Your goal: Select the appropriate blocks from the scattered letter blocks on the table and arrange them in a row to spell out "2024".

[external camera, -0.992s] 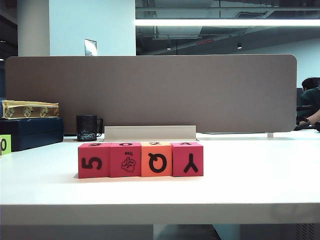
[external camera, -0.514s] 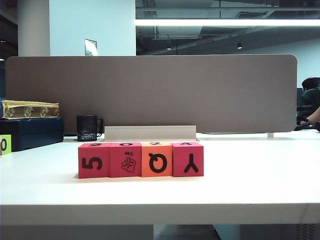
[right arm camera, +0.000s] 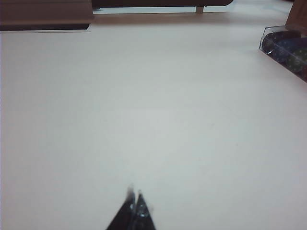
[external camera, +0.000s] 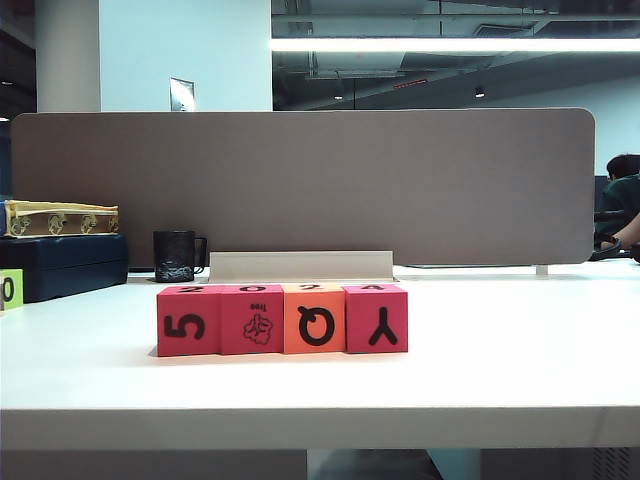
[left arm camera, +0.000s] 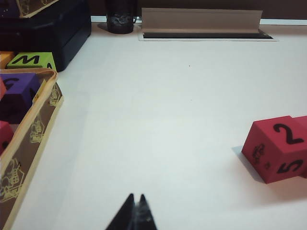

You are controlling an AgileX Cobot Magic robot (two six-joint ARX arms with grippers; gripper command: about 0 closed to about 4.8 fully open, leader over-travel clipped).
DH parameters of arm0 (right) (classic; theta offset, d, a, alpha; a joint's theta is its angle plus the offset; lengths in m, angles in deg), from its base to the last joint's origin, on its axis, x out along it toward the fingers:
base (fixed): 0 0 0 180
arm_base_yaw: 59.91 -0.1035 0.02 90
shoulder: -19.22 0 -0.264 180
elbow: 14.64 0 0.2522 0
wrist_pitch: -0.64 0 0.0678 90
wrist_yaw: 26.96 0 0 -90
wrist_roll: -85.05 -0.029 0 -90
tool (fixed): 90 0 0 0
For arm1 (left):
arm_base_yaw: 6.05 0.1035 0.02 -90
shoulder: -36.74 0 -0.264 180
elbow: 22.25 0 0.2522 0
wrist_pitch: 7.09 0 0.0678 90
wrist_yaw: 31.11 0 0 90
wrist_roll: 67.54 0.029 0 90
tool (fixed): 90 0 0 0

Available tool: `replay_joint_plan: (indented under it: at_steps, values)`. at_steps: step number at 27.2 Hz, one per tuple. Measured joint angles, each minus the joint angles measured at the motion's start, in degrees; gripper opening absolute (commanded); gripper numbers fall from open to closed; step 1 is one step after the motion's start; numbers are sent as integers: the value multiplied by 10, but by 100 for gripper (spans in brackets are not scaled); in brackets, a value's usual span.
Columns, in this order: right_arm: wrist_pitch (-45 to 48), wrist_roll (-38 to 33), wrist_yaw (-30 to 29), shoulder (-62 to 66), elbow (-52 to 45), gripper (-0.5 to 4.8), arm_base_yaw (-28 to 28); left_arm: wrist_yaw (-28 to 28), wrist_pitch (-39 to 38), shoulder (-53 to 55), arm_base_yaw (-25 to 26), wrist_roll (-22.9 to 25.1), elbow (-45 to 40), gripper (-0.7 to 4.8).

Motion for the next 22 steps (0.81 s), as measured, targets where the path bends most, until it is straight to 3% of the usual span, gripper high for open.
replay_joint_plan:
  at_steps: [22]
  values:
    - [0, -21, -1, 0, 0, -1, 0, 0, 0, 0, 0, 0, 0, -6]
